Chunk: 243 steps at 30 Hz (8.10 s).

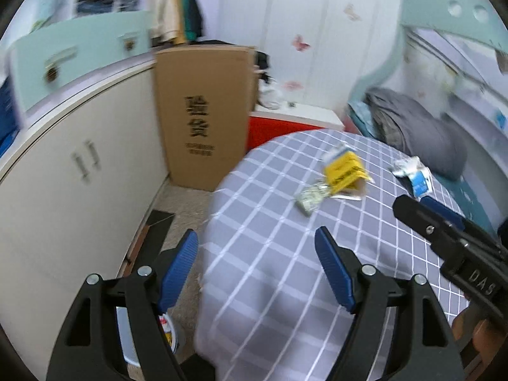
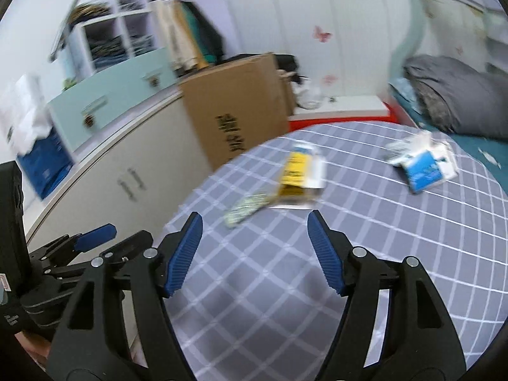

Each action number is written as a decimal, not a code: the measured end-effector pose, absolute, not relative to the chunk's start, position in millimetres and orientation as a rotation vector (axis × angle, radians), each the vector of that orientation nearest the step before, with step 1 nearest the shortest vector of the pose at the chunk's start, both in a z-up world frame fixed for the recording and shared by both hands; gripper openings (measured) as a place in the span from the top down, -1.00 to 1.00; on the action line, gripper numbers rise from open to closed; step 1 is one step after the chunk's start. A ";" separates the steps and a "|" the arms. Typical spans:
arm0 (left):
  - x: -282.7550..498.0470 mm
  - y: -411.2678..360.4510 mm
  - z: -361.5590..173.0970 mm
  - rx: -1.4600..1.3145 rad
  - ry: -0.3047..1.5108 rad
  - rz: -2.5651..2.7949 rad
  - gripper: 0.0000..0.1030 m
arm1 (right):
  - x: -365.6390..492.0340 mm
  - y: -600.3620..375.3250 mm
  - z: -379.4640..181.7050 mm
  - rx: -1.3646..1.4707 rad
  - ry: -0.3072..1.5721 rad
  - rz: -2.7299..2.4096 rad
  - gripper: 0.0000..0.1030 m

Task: Collect trash
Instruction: 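Move both tools back over the table trash, then grasp the blister pack with the left tool while the right tool grasps the yellow-white medicine box, then carry the blister pack and medicine box to the wastebasket and open both tools, then move both tools back to the blue-white carton on the table, then grasp the blue-white carton pieces with both tools, then carry the blue-white carton pieces to the wastebasket and open both tools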

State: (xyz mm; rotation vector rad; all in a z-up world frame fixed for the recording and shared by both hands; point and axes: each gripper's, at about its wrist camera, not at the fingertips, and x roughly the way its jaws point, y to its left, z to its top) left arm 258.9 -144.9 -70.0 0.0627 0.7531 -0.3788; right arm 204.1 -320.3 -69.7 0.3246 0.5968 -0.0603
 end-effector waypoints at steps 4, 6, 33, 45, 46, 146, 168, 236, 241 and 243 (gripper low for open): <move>277.4 -178.7 -81.2 0.124 0.752 -0.426 -0.44 | 202.9 -353.3 -84.7 0.386 0.609 -0.101 -0.43; 289.1 -195.9 -90.0 0.157 0.770 -0.455 -0.44 | 205.4 -365.4 -92.8 0.408 0.623 -0.114 -0.44; 366.2 -195.6 -123.0 0.102 0.812 -0.319 0.76 | 307.3 -372.2 -121.3 0.541 0.729 -0.122 -0.77; 354.1 -134.5 -110.4 0.051 0.747 -0.243 0.77 | 329.9 -347.6 -129.8 0.400 0.800 -0.145 0.10; 351.2 -129.9 -109.9 0.047 0.745 -0.243 0.76 | 328.0 -343.5 -128.6 0.385 0.798 -0.147 0.11; 241.9 242.3 -253.9 -0.305 1.052 0.297 -0.43 | 291.7 68.6 -223.6 0.183 0.950 0.469 -0.51; 231.9 163.7 -165.7 -0.226 0.908 0.171 -0.49 | 243.0 -65.4 -113.4 0.219 0.739 0.346 -0.57; 313.5 -355.8 -90.9 -0.144 0.794 -0.651 0.58 | 247.8 -498.1 -107.4 0.530 0.652 0.005 0.12; 304.9 -299.2 -73.0 -0.181 0.765 -0.620 0.58 | 250.4 -448.9 -87.2 0.498 0.643 0.061 0.12; 300.4 -272.4 -64.1 -0.197 0.745 -0.604 0.58 | 251.9 -423.2 -76.5 0.479 0.637 0.089 0.12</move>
